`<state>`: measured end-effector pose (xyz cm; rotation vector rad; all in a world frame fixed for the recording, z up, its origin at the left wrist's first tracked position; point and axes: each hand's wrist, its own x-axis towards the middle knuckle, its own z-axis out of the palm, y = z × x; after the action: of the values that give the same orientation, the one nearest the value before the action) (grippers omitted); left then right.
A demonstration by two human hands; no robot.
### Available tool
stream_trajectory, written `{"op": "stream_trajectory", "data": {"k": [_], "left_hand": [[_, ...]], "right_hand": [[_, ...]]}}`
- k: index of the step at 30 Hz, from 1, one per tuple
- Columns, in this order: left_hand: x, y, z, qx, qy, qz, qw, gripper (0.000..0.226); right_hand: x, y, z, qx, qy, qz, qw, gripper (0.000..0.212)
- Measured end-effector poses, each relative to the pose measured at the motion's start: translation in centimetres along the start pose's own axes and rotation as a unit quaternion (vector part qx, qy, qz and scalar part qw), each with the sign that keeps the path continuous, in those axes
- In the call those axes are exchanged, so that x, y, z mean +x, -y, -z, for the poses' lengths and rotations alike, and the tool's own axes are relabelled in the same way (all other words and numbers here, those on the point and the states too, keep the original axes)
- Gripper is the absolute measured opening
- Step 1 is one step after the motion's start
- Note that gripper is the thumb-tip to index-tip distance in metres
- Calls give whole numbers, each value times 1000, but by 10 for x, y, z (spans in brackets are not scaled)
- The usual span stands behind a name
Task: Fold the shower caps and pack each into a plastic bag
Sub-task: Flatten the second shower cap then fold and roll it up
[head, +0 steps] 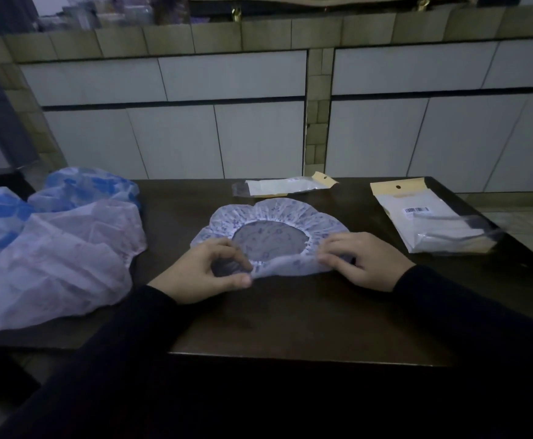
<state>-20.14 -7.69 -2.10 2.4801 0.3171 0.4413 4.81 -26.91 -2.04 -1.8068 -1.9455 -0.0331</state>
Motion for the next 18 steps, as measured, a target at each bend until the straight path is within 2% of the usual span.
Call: {"op": "stream_trajectory", "data": {"k": [3,6,8,10,13,16,18], "left_hand": [[-3,-5,4,-34,-14,-5,999,43],[-2,-4,5,-50,-63,32,996,15],[2,-1,8,-54,-103,81,990,10],[8,0,11,-65,-142,99,983,15],[16,2,13,-80,-183,114,973,14],[23,4,12,-48,-217,149,964,16],[27,4,13,-12,-214,179,960,25]], "right_hand": [[3,2,-2,32,-104,-57,992,45],[5,2,1,145,-174,-89,970,35],[2,-1,4,151,-144,-59,976,35],[0,-3,4,118,-99,-34,987,45],[3,-5,2,79,-137,-32,987,34],[12,-2,0,116,-188,-104,970,18],[21,0,2,141,-206,-174,952,18]]}}
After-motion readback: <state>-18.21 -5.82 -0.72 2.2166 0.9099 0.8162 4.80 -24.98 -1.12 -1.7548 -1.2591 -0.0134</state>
